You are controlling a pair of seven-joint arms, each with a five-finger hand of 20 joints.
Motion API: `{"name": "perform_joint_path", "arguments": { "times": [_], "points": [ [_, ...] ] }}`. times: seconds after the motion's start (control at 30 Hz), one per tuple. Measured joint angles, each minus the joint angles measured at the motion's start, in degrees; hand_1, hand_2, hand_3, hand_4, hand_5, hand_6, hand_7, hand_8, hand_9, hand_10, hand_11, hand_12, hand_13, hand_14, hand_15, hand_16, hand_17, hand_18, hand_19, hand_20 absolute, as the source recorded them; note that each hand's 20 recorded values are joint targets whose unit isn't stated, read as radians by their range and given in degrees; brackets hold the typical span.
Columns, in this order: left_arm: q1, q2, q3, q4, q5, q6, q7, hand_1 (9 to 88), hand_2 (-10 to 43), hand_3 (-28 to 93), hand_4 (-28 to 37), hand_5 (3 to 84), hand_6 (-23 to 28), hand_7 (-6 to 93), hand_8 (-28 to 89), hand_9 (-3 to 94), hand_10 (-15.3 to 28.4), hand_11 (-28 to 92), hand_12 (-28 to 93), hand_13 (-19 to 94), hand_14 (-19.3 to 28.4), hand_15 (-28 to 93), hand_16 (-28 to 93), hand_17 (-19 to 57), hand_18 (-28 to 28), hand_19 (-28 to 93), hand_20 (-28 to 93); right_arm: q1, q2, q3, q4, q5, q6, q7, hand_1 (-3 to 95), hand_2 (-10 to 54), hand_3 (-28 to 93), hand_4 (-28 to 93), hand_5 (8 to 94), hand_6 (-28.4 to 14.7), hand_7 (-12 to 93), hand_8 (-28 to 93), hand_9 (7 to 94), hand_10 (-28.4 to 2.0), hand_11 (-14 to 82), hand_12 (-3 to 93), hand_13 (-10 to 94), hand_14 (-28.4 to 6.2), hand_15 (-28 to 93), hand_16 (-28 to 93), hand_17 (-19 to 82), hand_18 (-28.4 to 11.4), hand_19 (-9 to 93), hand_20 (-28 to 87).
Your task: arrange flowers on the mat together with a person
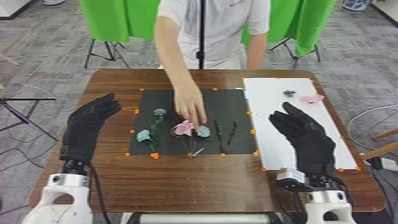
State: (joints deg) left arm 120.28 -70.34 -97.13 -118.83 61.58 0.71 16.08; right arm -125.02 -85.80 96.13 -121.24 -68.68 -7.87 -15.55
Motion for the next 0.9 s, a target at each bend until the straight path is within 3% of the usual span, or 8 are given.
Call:
{"name": "perform_joint_path", "arguments": {
  "times": [0.43,0.6,0.73,0.87,0.9],
  "points": [
    [0.41,-0.05,-0.66,-0.09,0.00,0.05,-0.04,25.1,0.2,64,-18.8,47.6,3.5,14.1,-6,43.8,12.9,18,16,35,17.1,18,5,4.5,14.4,8,20,-0.03,-0.01,-0.02,0.00,-0.24,0.14,0.04,12.9,-1.6,82,-13,51.1,-1.8,12,-9,54.6,-15.1,7.0,12.8,44,-11.7,14,12,27,-13.1,5,34],
    [0.56,-0.04,-0.66,-0.13,-0.03,0.39,-0.04,25.2,0.2,64,-18.7,47.3,3.5,14.1,-5,43.3,12.8,18,16,34,17.2,18,5,4.4,14.4,8,20,-0.04,0.03,-0.01,-0.03,-0.29,0.31,0.05,16.2,-5.6,81,-13,50.8,-1.8,12,-9,54.6,-15.2,7.2,13.5,46,-11.5,15,11,33,-15.2,6,36],
    [0.83,-0.02,-0.71,-0.29,-0.06,0.74,-0.11,25.1,0.1,64,-18.7,46.1,3.0,13.8,-6,42.9,12.7,18,16,34,17.2,18,5,4.4,14.4,8,20,0.17,0.41,0.79,0.02,-1.20,-0.18,0.09,19.4,-9.4,78,-12,49.1,-2.2,12,-9,52.7,-15.3,6.9,14.6,48,-11.9,16,11,39,-17.3,12,43],
    [1.02,0.06,-0.76,-0.43,-0.12,1.26,-0.14,25.1,0.1,64,-18.7,42.5,2.8,12.8,-6,41.3,12.5,17,16,34,17.1,18,5,4.3,14.4,8,20,1.80,2.61,3.45,0.44,-7.07,-0.44,-0.03,22.4,-9.5,73,-14,45.6,-3.5,12,-7,50.1,-16.9,7.9,18.8,54,-13.2,17,13,42,-17.0,24,48],
    [1.08,0.10,-0.73,-0.47,-0.18,1.50,-0.14,25.1,0.1,64,-18.7,41.9,2.7,12.6,-6,41.0,12.4,17,16,34,17.0,18,5,4.3,14.4,9,20,2.46,3.52,4.51,0.45,-9.50,-0.45,0.20,23.8,-9.5,71,-15,44.5,-4.1,12,-6,49.6,-18.1,9.5,20.8,58,-14.0,17,16,44,-16.6,32,47]
  ]
}}
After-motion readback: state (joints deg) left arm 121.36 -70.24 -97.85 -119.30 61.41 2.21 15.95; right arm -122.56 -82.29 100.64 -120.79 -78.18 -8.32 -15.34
